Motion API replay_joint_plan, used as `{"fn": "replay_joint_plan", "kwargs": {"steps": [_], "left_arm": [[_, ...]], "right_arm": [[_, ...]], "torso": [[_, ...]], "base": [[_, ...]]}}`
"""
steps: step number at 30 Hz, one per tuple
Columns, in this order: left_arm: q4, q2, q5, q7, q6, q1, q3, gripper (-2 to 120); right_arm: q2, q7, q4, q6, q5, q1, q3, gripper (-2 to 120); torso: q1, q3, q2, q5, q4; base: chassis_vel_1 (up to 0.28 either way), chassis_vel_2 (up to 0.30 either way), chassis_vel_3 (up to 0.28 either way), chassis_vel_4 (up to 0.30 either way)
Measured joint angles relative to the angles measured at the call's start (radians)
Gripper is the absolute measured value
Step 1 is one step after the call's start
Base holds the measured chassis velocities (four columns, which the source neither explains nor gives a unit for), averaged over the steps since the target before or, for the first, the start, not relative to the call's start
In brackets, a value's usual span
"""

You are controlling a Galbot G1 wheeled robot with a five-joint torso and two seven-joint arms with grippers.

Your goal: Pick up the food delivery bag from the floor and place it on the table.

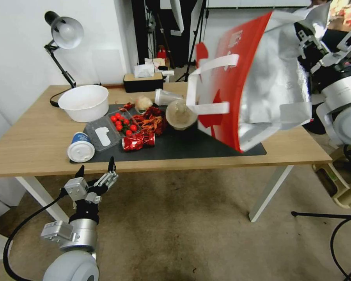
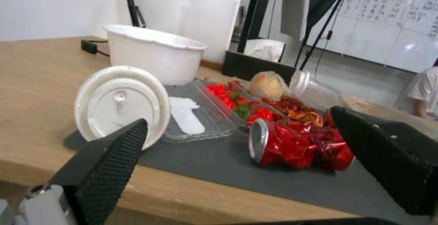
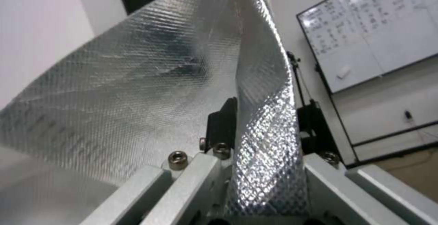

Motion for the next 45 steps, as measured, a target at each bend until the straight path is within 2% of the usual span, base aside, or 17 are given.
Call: {"fn": "replay_joint_plan", "kwargs": {"steps": [15,33,37,38,41,42,45], "left_arm": [[-0.010,-0.003,0.010,0.001,-0.007,0.012,-0.001,100],[-0.006,-0.004,0.013,0.003,-0.012,0.014,0.003,100],[0.000,-0.003,0.010,0.007,-0.011,0.010,0.005,100],[0.000,-0.003,0.010,0.007,-0.011,0.010,0.005,100],[0.006,-0.002,0.009,0.008,-0.010,0.005,0.008,100],[0.006,-0.002,0.009,0.008,-0.010,0.005,0.008,100],[0.009,-0.001,0.009,0.007,-0.009,0.002,0.011,100]], "right_arm": [[0.004,0.068,-0.053,-0.062,-0.056,-0.057,0.027,0],[0.005,0.135,-0.074,-0.106,-0.134,-0.047,0.012,2],[0.005,0.130,-0.094,-0.102,-0.170,-0.033,0.001,24],[0.005,0.130,-0.094,-0.102,-0.170,-0.033,0.001,24],[0.007,0.096,-0.101,-0.092,-0.229,-0.031,-0.006,37],[0.007,0.096,-0.101,-0.092,-0.229,-0.031,-0.006,37],[0.009,0.090,-0.111,-0.069,-0.285,-0.023,-0.016,52]], "torso": [[0.000,0.000,-0.001,0.0000,0.0000],[0.000,-0.001,-0.001,-0.0003,0.0001],[0.000,-0.001,-0.001,-0.0002,0.0001],[0.000,-0.001,-0.001,-0.0002,0.0001],[0.000,-0.001,-0.001,-0.0002,0.0001],[0.000,-0.001,-0.001,-0.0002,0.0001],[0.000,-0.001,-0.001,-0.0002,0.0002]], "base": [[0.000,0.000,0.000,0.000],[0.000,0.000,0.000,0.000],[0.000,0.000,0.000,0.000],[0.000,0.000,0.000,0.000],[0.000,0.000,0.000,0.000],[0.000,0.000,0.000,0.000],[0.000,0.000,0.000,0.000]]}}
